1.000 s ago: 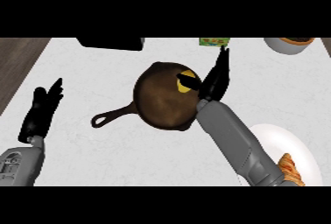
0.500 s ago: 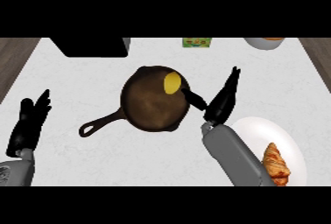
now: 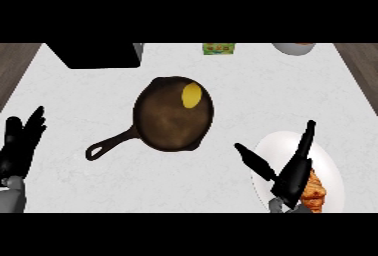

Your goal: Pick the lemon from the plate and place it in the pan

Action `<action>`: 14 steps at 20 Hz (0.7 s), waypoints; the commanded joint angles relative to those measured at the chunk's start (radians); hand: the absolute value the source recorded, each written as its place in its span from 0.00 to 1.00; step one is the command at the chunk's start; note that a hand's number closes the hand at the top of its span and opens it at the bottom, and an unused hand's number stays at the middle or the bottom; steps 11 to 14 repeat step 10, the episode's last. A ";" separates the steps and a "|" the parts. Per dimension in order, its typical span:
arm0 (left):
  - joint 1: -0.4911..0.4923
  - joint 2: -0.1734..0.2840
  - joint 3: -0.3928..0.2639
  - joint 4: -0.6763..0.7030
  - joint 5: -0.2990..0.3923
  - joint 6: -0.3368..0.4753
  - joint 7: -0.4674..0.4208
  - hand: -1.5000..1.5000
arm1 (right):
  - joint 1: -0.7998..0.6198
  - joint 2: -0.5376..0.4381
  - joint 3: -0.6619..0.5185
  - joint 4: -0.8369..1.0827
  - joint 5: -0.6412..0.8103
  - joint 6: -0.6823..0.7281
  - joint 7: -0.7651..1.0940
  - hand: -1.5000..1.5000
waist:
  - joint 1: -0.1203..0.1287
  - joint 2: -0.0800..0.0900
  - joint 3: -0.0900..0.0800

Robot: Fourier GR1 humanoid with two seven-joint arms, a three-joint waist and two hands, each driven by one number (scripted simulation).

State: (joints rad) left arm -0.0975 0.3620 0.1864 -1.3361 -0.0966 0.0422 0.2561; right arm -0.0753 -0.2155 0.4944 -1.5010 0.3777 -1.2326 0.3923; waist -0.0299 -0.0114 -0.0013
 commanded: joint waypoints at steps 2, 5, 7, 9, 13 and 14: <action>0.024 -0.035 -0.020 0.009 -0.023 0.018 -0.031 0.50 | 0.304 -0.149 0.055 -0.325 0.020 0.036 0.015 0.00 | 0.001 0.004 0.000; 0.005 -0.032 -0.017 -0.033 -0.018 0.016 0.006 0.50 | 0.392 -0.274 -0.006 -0.495 -0.008 0.073 0.016 0.00 | 0.011 0.006 0.001; 0.004 -0.018 0.005 0.014 -0.011 0.002 -0.025 0.50 | 0.517 -0.286 0.047 -0.567 0.004 0.036 -0.039 0.00 | 0.010 0.007 0.001; -0.047 -0.014 0.003 0.000 -0.012 0.001 0.030 0.50 | 0.579 -0.313 0.024 -0.639 0.043 0.059 -0.006 0.00 | 0.013 0.009 0.001; 0.034 -0.038 -0.002 -0.014 -0.019 0.008 -0.044 0.50 | 0.613 -0.313 0.048 -0.599 -0.019 0.014 -0.105 0.00 | 0.017 0.008 0.002; 0.034 -0.038 -0.002 -0.014 -0.019 0.008 -0.044 0.50 | 0.613 -0.313 0.048 -0.599 -0.019 0.014 -0.105 0.00 | 0.017 0.008 0.002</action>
